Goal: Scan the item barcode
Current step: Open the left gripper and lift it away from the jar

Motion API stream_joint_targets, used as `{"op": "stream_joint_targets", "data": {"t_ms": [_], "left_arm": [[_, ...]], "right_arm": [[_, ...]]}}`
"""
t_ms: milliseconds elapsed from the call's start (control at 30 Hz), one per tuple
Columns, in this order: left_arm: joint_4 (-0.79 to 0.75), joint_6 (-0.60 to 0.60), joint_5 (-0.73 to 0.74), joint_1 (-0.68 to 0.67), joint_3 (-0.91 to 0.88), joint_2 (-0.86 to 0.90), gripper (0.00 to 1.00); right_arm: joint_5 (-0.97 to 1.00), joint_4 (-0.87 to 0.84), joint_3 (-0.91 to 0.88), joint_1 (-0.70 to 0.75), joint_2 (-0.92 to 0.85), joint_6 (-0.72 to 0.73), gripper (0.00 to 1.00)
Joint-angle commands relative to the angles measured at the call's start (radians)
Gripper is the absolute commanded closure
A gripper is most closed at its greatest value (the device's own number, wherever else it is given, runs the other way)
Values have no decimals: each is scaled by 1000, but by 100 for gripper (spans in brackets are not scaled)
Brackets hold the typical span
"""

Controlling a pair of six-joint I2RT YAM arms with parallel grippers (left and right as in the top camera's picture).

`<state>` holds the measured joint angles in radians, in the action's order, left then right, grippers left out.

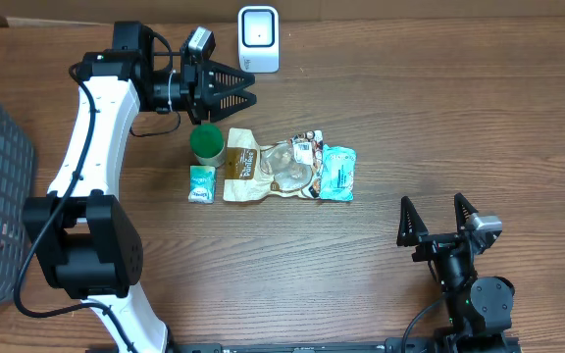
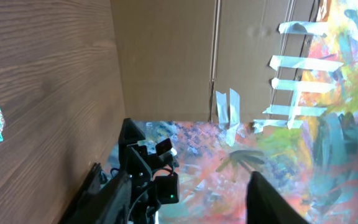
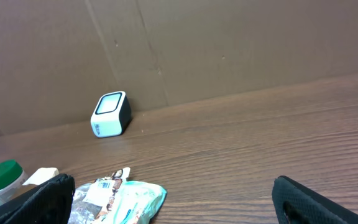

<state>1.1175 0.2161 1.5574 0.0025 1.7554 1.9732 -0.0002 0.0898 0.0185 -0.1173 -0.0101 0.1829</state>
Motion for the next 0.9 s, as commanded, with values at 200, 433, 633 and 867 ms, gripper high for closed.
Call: {"op": "stream_joint_targets", "data": {"t_ms": [200, 433, 633, 867], "left_arm": [[-27, 287, 23, 17, 30, -5, 45], [-27, 369, -32, 33, 29, -5, 49], [-100, 436, -126, 35, 52, -12, 60], [-93, 435, -442, 63, 247, -61, 64]], "right_arm": [[-2, -6, -10, 6, 7, -1, 0], [-2, -6, -10, 6, 7, -1, 0], [-2, -6, -10, 6, 7, -1, 0], [-2, -6, -10, 6, 7, -1, 0]]}}
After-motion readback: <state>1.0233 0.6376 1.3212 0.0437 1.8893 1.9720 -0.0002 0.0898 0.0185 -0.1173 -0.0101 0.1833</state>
